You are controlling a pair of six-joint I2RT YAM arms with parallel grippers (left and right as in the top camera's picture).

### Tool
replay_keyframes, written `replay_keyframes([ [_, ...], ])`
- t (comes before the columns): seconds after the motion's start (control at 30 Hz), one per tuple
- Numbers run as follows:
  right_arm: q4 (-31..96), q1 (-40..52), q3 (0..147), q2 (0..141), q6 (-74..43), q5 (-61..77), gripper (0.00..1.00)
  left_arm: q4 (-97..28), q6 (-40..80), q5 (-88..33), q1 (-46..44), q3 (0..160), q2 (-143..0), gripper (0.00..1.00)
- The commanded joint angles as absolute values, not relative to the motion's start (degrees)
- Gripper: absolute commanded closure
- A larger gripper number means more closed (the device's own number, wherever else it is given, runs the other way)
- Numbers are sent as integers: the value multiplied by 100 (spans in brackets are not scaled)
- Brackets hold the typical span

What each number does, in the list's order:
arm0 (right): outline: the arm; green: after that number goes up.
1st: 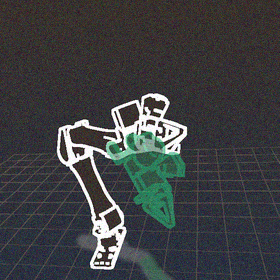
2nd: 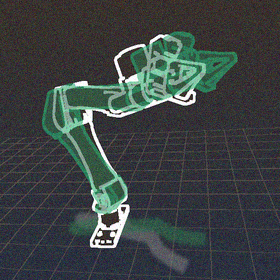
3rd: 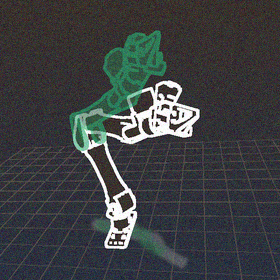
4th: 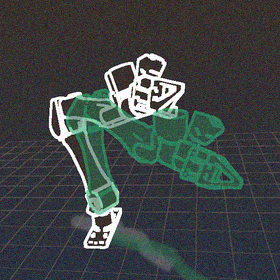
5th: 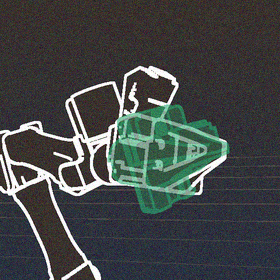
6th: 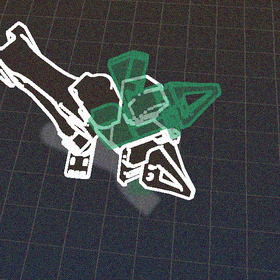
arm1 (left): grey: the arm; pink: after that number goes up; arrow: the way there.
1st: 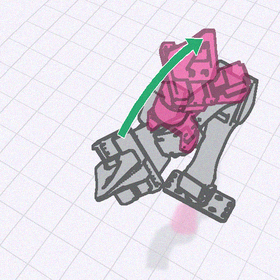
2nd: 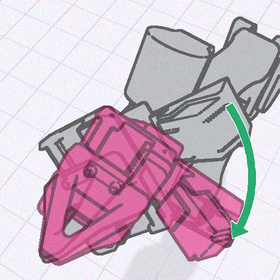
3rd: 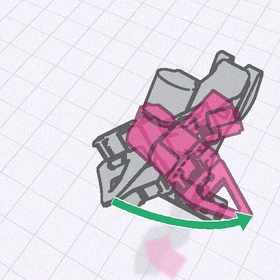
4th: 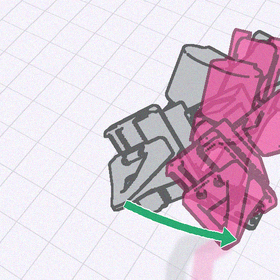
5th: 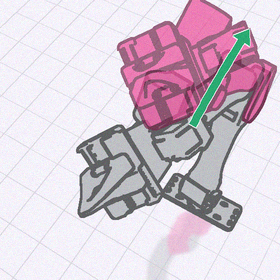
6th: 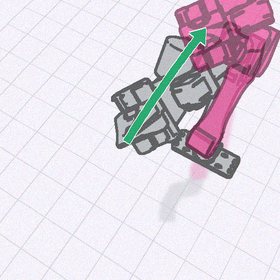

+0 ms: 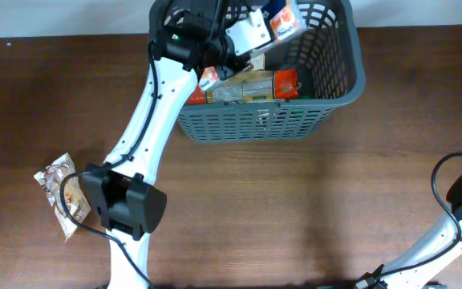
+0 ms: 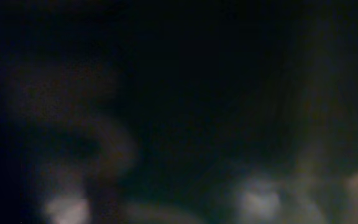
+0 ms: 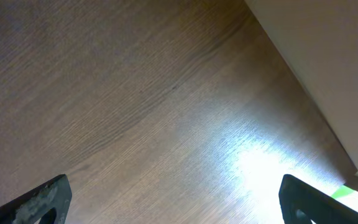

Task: Pack container
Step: 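Lift the tissue box with the left gripper and carry it over the basket, then lower the tissue box into the basket and open the left gripper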

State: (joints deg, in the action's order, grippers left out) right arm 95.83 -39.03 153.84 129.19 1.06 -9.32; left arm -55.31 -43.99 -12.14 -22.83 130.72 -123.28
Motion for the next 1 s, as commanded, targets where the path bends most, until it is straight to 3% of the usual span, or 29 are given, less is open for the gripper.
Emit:
replay_keyframes([
  [0.0, 9579, -3935, 15364, 12897, 34, -923, 1, -5417, -4510, -1219, -2108, 12698, -12276, 98],
  [0.73, 9579, -3935, 15364, 12897, 34, -923, 1, -5356, -4423, -1243, -1905, 11583, -12287, 98],
  [0.77, 9579, -3935, 15364, 12897, 34, -923, 1, -5352, -4425, -1243, -1905, 11563, -12287, 97],
  [0.83, 9579, -3935, 15364, 12897, 34, -921, 1, -5354, -4423, -1243, -1905, 11548, -12287, 80],
  [0.93, 9579, -3935, 15364, 12897, 34, -923, 1, -5352, -4423, -1245, -1905, 11542, -12287, 77],
  [0.97, 9579, -3935, 15364, 12897, 34, -923, 1, -5352, -4423, -1245, -1905, 11542, -12287, 71],
])
